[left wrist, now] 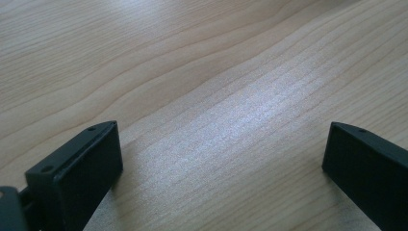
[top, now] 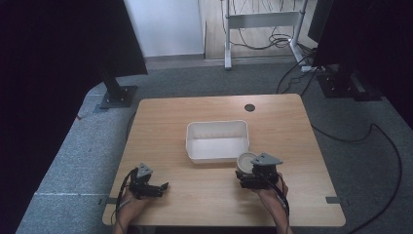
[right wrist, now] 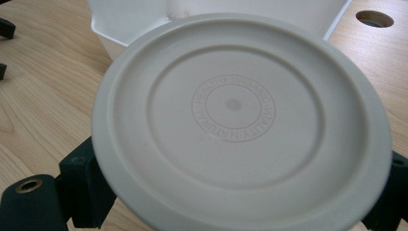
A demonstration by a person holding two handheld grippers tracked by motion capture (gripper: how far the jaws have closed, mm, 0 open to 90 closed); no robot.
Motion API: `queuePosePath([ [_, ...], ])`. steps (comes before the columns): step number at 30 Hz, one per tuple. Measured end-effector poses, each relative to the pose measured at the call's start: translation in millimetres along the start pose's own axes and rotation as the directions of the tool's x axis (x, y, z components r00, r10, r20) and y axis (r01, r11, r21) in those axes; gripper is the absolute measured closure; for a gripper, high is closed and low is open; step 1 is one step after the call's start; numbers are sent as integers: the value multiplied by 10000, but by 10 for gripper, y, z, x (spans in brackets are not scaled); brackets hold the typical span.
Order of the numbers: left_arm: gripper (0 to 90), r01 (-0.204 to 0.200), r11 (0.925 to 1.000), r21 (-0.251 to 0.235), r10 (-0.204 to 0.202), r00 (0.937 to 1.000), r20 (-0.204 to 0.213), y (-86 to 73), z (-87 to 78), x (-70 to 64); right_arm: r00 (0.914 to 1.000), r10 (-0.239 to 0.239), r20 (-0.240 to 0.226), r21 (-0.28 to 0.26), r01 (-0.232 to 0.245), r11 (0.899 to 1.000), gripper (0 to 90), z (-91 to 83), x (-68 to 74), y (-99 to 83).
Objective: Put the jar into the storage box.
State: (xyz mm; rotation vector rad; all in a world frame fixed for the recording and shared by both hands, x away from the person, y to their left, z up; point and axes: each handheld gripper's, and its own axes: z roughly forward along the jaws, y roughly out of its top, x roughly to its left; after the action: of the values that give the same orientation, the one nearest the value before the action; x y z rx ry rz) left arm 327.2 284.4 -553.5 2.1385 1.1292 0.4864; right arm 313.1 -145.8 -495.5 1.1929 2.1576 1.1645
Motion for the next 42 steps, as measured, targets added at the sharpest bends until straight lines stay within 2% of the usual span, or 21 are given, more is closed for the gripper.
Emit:
queuePosePath([
  [21,0,1,10000,-3,-1,10000,0,0,0,0,9994,-173,-303,-239,166,9996,94,163,127,263],
  [42,0,13,10000,-18,-13,10000,2,0,1,-2,9992,-317,-257,-245,311,9992,94,544,190,500],
])
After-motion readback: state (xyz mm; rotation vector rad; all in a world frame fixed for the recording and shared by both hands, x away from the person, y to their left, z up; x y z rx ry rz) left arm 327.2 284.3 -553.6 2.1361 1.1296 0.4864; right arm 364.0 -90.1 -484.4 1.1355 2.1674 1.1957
